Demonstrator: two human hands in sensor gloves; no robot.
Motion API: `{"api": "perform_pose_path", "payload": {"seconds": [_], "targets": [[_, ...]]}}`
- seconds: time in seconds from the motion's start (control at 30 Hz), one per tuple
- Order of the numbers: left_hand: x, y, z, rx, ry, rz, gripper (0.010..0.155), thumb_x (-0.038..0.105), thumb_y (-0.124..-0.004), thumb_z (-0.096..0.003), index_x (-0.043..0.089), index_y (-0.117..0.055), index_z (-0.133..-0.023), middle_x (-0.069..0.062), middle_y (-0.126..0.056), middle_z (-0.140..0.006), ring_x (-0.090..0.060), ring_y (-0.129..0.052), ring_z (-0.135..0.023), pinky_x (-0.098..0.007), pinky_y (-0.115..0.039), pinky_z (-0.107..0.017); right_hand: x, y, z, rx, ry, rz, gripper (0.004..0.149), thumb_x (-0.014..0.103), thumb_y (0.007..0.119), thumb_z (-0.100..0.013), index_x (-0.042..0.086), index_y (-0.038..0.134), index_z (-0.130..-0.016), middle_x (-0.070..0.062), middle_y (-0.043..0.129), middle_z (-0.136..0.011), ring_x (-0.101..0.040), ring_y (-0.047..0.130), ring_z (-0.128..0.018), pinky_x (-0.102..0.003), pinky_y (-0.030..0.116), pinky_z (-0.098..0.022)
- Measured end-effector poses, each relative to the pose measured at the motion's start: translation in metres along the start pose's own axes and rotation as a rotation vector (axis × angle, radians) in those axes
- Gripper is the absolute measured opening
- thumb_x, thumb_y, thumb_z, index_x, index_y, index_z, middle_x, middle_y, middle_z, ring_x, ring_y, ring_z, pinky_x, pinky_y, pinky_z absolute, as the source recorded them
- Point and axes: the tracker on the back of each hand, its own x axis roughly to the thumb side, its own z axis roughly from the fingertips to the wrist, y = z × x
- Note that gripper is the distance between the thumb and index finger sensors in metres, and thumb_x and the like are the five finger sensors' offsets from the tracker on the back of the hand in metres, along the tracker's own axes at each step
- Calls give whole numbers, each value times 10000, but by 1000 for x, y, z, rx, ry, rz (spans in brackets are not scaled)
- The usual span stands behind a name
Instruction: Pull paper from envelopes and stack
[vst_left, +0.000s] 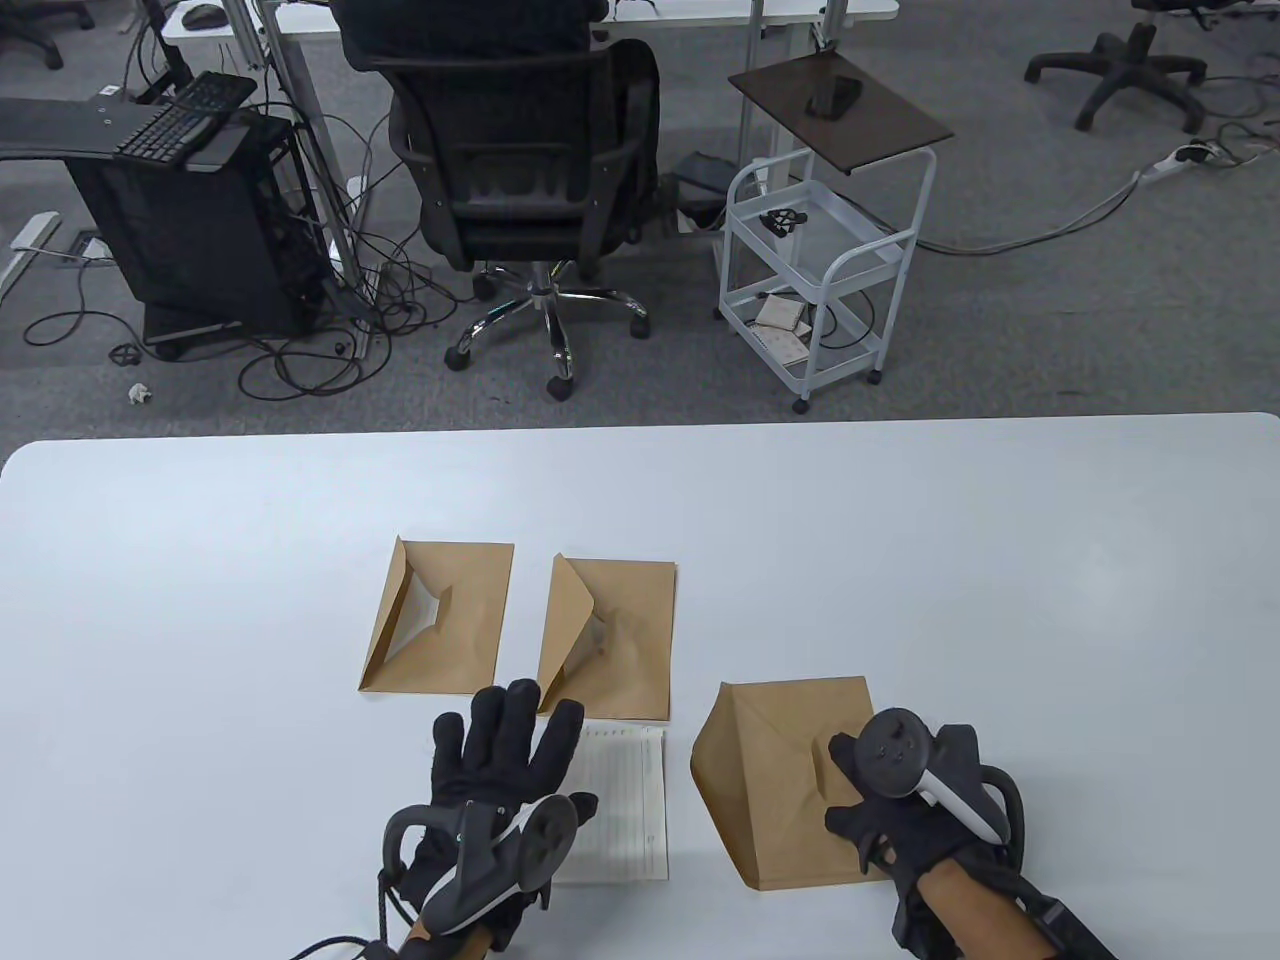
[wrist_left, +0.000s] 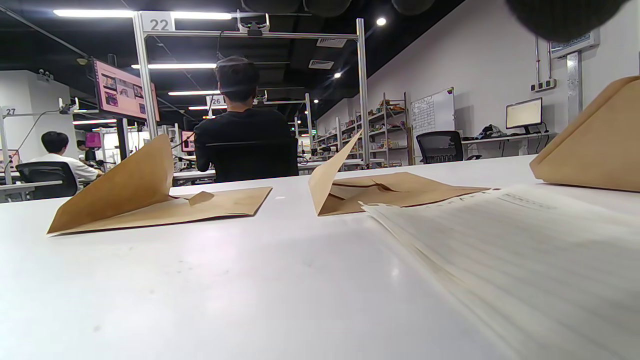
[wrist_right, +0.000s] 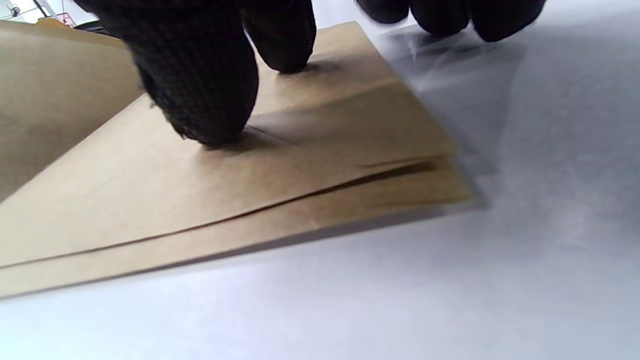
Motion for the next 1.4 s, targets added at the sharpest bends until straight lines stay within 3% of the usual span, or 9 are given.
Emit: {"api": "perform_pose_path", "payload": {"seconds": [0.4,0.57,0.73,0.97,1.4], "targets": [[-1,0,0,2,5,2,804,620,-701,-452,418,-314,-1128,-87,-234,-1219,-412,-303,-1164,-660,-226,-801,8,-7,0,-33,-20,72,663,411,910,-443,245,656,-1033,-250,498,-1094,-534,519,-990,-658,531,-674],[-2,0,-1,2,8,3,804,619,-699,-453,417,-314,-1129,-89,-232,-1219,-415,-300,-1163,-659,-225,-801,20,-34,6,-91,-110,6,612,407,830,-479,218,659,-1035,-237,536,-1095,-531,553,-987,-671,505,-681],[-6,0,-1,4,21,3,804,620,-699,-452,416,-316,-1130,-93,-230,-1219,-414,-299,-1163,-659,-225,-801,23,-61,20,-268,-273,-49,653,429,818,-477,220,602,-1056,-209,454,-1128,-523,432,-1034,-711,386,-706],[-10,-2,-3,-4,31,7,802,619,-698,-454,413,-321,-1131,-94,-230,-1219,-415,-299,-1163,-659,-223,-801,17,-48,35,-456,-386,129,776,575,787,-445,280,474,-1091,-150,312,-1166,-470,260,-1083,-732,252,-717],[-12,-7,-7,-37,45,-6,799,617,-700,-453,413,-328,-1130,-96,-237,-1219,-413,-306,-1163,-659,-227,-802,10,-40,37,-407,-362,116,786,590,774,-448,278,453,-1095,-152,287,-1161,-455,234,-1085,-732,246,-711]]}}
